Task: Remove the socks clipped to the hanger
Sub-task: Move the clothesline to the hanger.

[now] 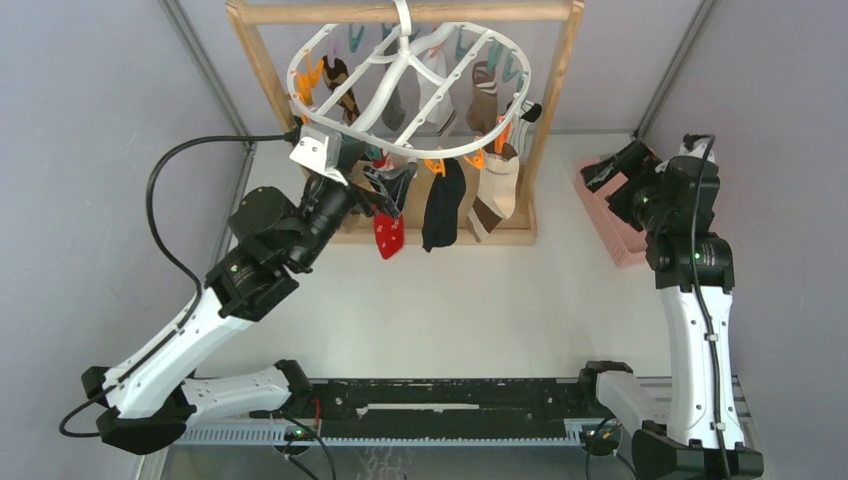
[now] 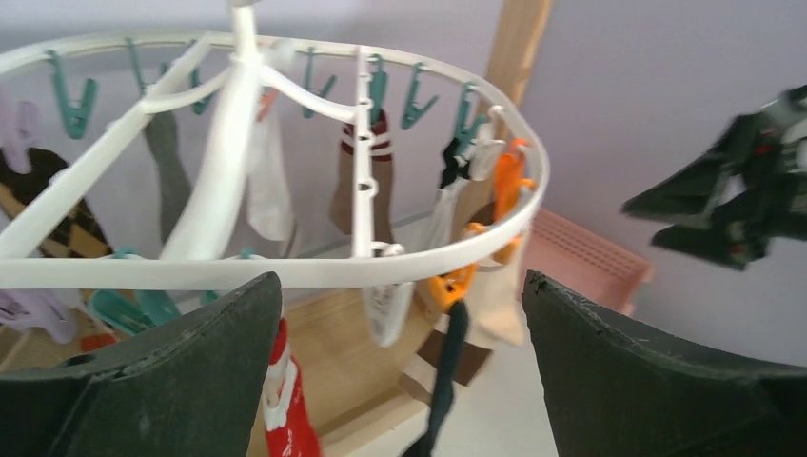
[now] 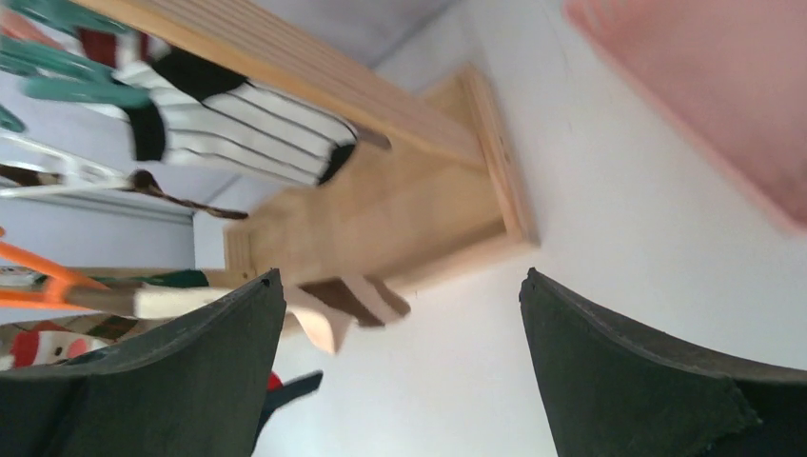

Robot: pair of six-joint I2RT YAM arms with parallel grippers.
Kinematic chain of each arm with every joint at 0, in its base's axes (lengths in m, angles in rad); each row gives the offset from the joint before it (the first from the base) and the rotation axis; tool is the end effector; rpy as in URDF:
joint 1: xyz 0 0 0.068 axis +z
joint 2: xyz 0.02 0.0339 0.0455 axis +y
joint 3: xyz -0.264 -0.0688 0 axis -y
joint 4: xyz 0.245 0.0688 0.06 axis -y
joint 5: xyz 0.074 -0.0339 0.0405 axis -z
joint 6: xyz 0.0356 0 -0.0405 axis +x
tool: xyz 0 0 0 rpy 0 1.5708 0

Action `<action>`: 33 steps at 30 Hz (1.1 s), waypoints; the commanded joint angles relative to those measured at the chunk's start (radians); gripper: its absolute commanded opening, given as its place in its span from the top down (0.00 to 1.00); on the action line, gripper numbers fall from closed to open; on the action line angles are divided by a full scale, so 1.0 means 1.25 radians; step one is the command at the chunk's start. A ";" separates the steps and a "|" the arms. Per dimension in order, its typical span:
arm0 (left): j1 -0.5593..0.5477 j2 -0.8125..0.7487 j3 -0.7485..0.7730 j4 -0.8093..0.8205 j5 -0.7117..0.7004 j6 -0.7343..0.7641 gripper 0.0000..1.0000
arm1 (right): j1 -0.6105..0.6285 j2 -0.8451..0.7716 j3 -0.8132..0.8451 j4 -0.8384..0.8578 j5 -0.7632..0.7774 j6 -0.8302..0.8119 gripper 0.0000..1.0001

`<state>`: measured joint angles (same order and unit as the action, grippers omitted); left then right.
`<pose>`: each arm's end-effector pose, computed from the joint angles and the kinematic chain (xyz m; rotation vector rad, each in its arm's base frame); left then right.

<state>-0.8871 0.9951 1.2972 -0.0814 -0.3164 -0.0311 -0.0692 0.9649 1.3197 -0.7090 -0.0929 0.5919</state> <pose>0.1334 -0.1461 0.4887 0.3171 1.3463 -0.5569 0.1810 -0.0092 0.4339 0.5724 1.8623 0.4378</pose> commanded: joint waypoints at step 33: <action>0.182 0.098 -0.075 -0.558 0.034 -0.508 0.00 | 0.174 0.501 0.043 -0.134 0.012 0.000 0.26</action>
<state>-0.6643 1.0294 1.1381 -0.7036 -0.3389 -0.7044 0.1261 1.5864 1.3228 -0.9062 -0.0837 0.6106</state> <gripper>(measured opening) 0.996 0.745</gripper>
